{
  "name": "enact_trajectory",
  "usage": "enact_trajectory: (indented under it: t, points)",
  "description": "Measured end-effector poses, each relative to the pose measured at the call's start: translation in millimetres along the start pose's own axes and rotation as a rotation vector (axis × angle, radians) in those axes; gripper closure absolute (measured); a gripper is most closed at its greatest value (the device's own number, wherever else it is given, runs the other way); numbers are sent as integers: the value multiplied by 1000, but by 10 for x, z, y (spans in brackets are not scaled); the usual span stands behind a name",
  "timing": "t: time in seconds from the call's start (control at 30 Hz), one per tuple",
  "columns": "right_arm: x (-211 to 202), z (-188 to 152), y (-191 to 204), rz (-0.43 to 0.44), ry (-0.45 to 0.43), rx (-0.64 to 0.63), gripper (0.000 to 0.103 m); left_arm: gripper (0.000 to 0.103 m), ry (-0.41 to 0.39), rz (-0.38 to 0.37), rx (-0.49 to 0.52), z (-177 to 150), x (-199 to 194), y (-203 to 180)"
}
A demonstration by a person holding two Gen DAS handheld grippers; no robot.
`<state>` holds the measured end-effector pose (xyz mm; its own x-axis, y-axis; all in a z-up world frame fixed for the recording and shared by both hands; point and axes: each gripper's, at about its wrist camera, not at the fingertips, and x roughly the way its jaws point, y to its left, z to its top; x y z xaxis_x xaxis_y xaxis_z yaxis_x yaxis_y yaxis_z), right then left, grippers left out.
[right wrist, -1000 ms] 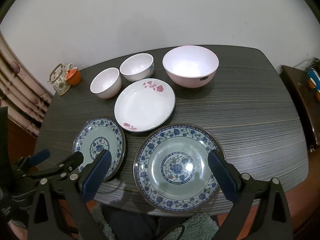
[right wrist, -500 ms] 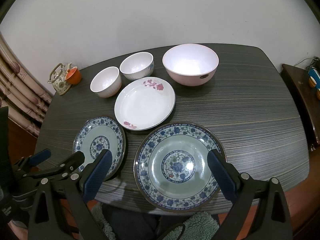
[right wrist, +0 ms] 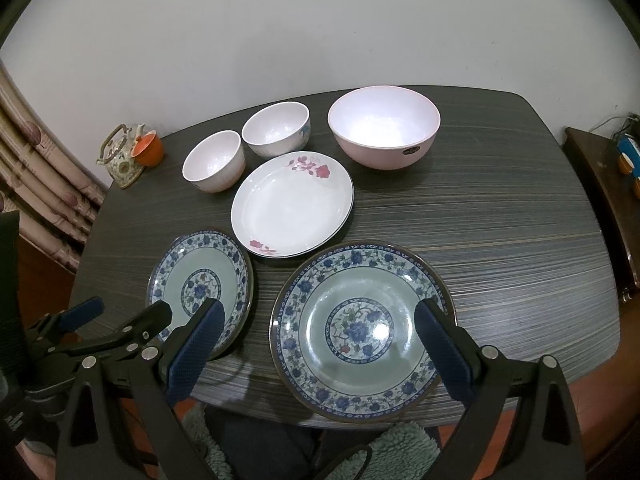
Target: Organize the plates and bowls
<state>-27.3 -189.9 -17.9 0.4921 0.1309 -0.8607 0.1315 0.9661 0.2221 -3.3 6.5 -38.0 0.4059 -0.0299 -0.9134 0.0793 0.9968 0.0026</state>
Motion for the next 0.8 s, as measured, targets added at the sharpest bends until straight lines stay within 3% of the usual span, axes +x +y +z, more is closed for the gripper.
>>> enact_trajectory:
  t: [0.47, 0.67, 0.8]
  points:
    - [40, -17, 34, 24, -2, -16, 11, 1, -11, -9, -18, -40, 42, 91]
    - [124, -42, 74, 81, 13, -25, 14, 10, -1, -11, -62, -39, 100, 237]
    - [197, -64, 99, 167, 31, -20, 18, 13, 4, -8, -108, -25, 170, 411]
